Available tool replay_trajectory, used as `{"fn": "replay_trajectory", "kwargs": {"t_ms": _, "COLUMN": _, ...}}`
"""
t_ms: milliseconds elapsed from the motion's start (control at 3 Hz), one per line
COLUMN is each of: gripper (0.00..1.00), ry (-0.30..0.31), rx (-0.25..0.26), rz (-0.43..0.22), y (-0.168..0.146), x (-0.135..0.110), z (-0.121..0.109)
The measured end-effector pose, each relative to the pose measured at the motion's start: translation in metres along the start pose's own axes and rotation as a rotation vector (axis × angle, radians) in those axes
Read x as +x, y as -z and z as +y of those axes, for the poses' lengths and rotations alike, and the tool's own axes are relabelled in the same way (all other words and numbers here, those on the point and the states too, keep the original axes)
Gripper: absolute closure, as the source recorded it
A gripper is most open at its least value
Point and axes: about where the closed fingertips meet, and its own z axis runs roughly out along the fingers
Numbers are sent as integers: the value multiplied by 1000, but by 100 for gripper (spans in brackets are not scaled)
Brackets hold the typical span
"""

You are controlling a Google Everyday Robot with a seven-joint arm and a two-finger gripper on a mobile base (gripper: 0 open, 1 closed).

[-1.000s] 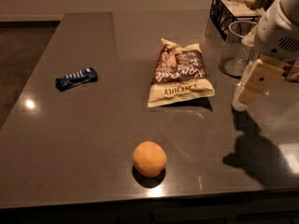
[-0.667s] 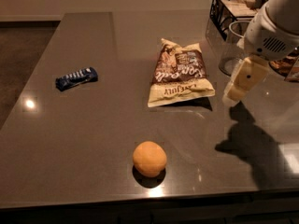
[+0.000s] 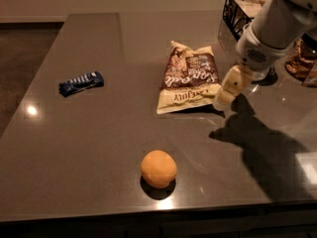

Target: Move brown chip bag near rxbar blueberry

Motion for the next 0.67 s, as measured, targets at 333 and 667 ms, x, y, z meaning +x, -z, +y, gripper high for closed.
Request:
{"fn": "replay_trajectory", "kwargs": {"t_ms": 333, "gripper": 0, "ry": -33, "rx": -3, "rz": 4, "y": -26, "x": -18, "z": -1}}
{"fn": "replay_trajectory", "kwargs": {"t_ms": 667, "gripper": 0, "ry": -56, "rx": -7, "rz": 13, "y": -48, "x": -31, "z": -2}}
